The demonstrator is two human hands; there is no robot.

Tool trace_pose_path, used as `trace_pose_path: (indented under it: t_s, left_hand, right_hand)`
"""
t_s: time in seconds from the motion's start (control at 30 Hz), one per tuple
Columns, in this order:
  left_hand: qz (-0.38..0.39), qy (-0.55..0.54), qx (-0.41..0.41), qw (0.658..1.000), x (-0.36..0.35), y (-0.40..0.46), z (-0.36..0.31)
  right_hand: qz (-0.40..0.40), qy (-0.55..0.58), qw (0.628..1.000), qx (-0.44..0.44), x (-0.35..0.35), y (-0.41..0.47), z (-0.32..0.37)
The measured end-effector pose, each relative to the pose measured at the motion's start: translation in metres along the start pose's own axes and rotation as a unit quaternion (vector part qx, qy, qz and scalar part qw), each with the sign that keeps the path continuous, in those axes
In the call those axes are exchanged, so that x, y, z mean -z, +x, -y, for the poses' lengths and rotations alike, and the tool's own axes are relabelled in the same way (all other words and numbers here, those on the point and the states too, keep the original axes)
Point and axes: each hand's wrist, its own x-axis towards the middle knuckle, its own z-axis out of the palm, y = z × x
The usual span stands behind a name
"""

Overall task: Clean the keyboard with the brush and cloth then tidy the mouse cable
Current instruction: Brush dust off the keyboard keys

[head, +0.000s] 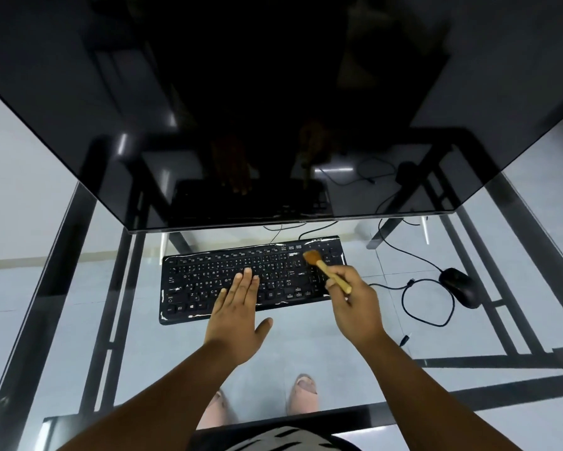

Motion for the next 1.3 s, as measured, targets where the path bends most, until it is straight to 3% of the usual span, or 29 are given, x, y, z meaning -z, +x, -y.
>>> trace_pose_path:
  t_s: [0.07,0.2,0.33,0.47,0.6,0.73,0.87,1.0,1.13,1.3]
  left_hand:
    - [-0.002,-0.009,-0.001,1.000,-0.001,0.003,-0.004]
    - [0.010,-0.008,0.002,1.000,-0.003,0.005,-0.011]
    - [0.010,0.001,0.006,1.000,-0.007,0.006,-0.011]
    - [0.012,0.014,0.011,1.000,-0.010,0.006,-0.014]
    - [0.004,0.013,0.016,1.000,-0.010,0.007,-0.013]
    - [-0.004,-0.009,0.011,1.000,-0.008,0.006,-0.014]
    - [-0.008,-0.004,0.012,1.000,-0.008,0.006,-0.009]
    - [-0.017,0.002,0.031,0.999,-0.003,-0.003,0.008]
    - [-0.041,-0.011,0.057,0.997,0.004,-0.015,0.034]
    - [-0.070,-0.042,0.096,0.992,0.012,-0.035,0.071]
  right_hand:
    - [0.018,-0.027,0.999,-0.007,0.002,0.000,-0.005]
    - [-0.054,0.002,0.997,-0.051,0.010,0.003,-0.009]
    - [0.015,0.007,1.000,-0.016,0.014,-0.001,-0.011]
    - [-0.072,-0.008,0.996,-0.044,0.019,0.002,-0.017]
    - [-0.007,-0.003,1.000,-0.015,0.019,0.001,-0.017]
    - [-0.058,-0.008,0.997,-0.040,0.020,0.004,-0.019]
    - [0.013,-0.031,0.999,-0.010,0.011,0.004,-0.010]
    - [-0.077,-0.041,0.995,-0.038,0.000,0.005,0.001]
    - [0.018,0.019,0.999,0.026,-0.023,-0.005,0.022]
    - [0.063,0.075,0.993,0.064,-0.068,-0.022,0.052]
